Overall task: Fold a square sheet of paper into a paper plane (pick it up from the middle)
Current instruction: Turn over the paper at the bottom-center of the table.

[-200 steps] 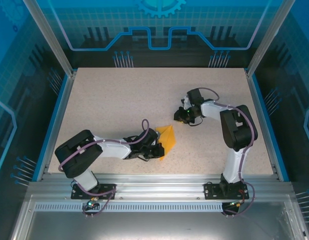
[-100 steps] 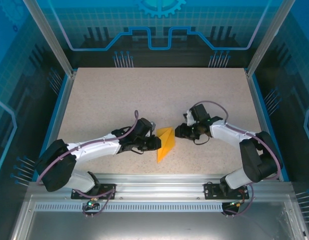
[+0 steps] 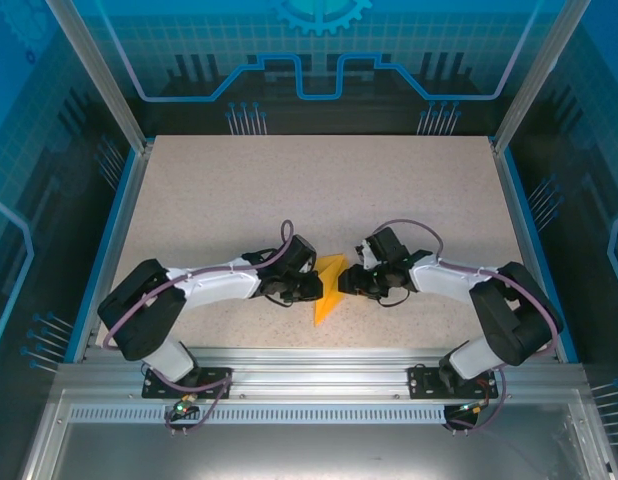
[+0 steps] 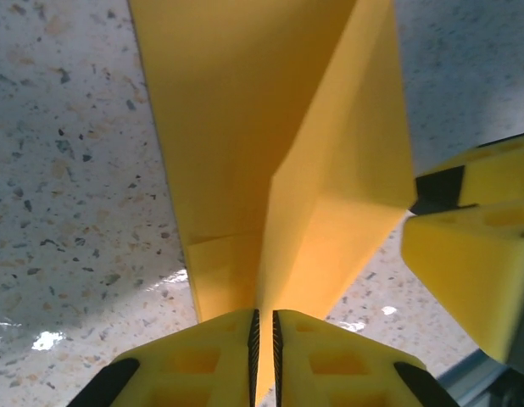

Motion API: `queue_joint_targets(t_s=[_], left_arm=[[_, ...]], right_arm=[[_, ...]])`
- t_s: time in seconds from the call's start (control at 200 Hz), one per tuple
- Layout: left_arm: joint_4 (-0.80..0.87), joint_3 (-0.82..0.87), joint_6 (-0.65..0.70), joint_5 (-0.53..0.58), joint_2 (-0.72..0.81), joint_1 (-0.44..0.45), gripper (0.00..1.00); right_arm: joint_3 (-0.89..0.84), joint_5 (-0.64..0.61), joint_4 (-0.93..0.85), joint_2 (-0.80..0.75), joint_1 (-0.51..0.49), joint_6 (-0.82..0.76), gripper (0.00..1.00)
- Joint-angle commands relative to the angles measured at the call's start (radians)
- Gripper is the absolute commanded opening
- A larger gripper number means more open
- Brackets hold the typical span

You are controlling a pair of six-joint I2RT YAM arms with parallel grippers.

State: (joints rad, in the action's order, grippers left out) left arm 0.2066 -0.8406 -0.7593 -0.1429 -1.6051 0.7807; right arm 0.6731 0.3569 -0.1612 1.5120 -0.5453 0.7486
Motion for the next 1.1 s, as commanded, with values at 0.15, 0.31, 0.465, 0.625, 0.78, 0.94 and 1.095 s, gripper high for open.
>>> queue_joint_targets(t_s=[0.15, 0.31, 0.465, 0.625, 0.78, 0.94, 1.095], left_arm=[[0.026, -0.008, 0.002, 0.022, -0.056, -0.008, 0.15], [0.018, -0.003, 0.000, 0.019, -0.080, -0.007, 0.15], [0.015, 0.003, -0.004, 0.021, -0.085, -0.007, 0.15], [-0.002, 0.021, -0.017, 0.016, -0.084, -0.007, 0.14], [-0.016, 0.036, -0.024, 0.008, -0.078, -0.007, 0.13], [-0.025, 0.051, -0.032, 0.006, -0.063, -0.007, 0.14], [-0.038, 0.060, -0.038, -0.001, -0.056, -0.007, 0.14]], right_arm=[[-0.014, 0.049, 0.102, 0.034, -0.045, 0.060, 0.49], [-0.006, 0.046, 0.117, 0.056, -0.056, 0.068, 0.49], [0.005, 0.045, 0.130, 0.076, -0.063, 0.077, 0.49], [0.018, 0.045, 0.150, 0.100, -0.071, 0.084, 0.47], [0.020, 0.061, 0.197, 0.128, -0.074, 0.099, 0.43], [0.033, 0.068, 0.216, 0.148, -0.078, 0.097, 0.38], [0.036, 0.083, 0.241, 0.163, -0.079, 0.095, 0.36]])
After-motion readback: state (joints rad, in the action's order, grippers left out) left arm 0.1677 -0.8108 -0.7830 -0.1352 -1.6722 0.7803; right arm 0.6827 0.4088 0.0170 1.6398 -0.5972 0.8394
